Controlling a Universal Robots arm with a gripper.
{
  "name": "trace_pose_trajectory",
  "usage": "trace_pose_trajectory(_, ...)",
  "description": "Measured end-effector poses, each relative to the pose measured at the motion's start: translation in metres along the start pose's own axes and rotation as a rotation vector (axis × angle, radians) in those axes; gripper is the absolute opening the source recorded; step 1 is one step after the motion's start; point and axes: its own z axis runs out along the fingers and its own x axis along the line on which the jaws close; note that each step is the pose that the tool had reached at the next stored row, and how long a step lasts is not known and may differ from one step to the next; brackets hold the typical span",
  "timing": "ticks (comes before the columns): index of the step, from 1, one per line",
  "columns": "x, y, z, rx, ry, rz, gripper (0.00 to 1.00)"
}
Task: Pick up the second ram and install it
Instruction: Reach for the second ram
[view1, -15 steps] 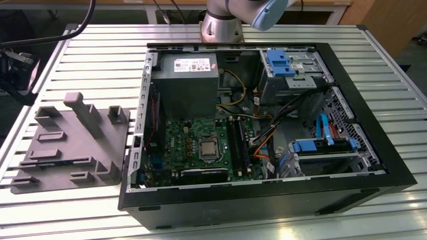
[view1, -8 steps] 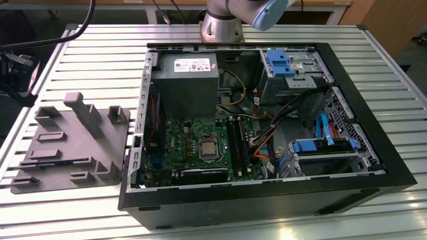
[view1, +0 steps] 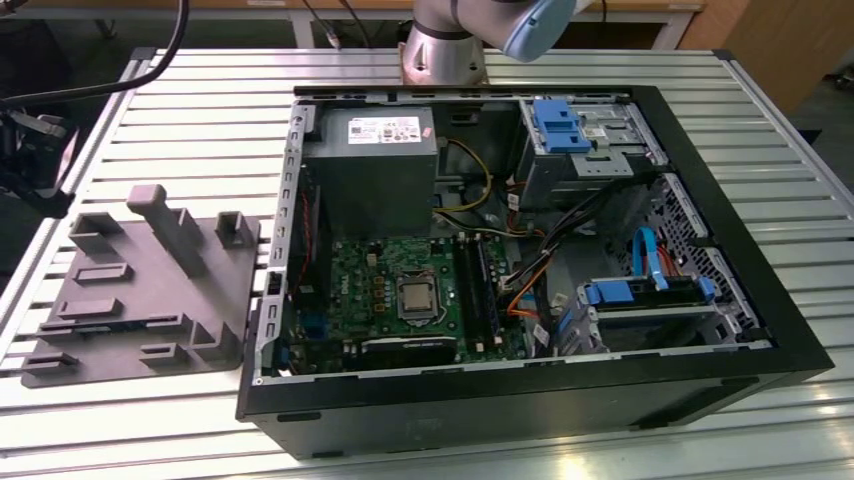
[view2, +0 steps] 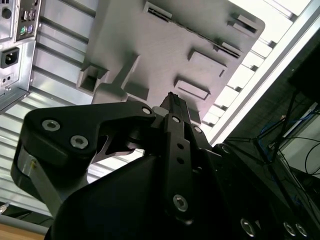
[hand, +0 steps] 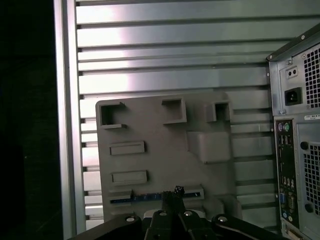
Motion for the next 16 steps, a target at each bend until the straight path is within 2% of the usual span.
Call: trace_pose_trajectory(16,0.0033,-0.0046,0.0049,-0.0001,-0.0002,0.000,0.11)
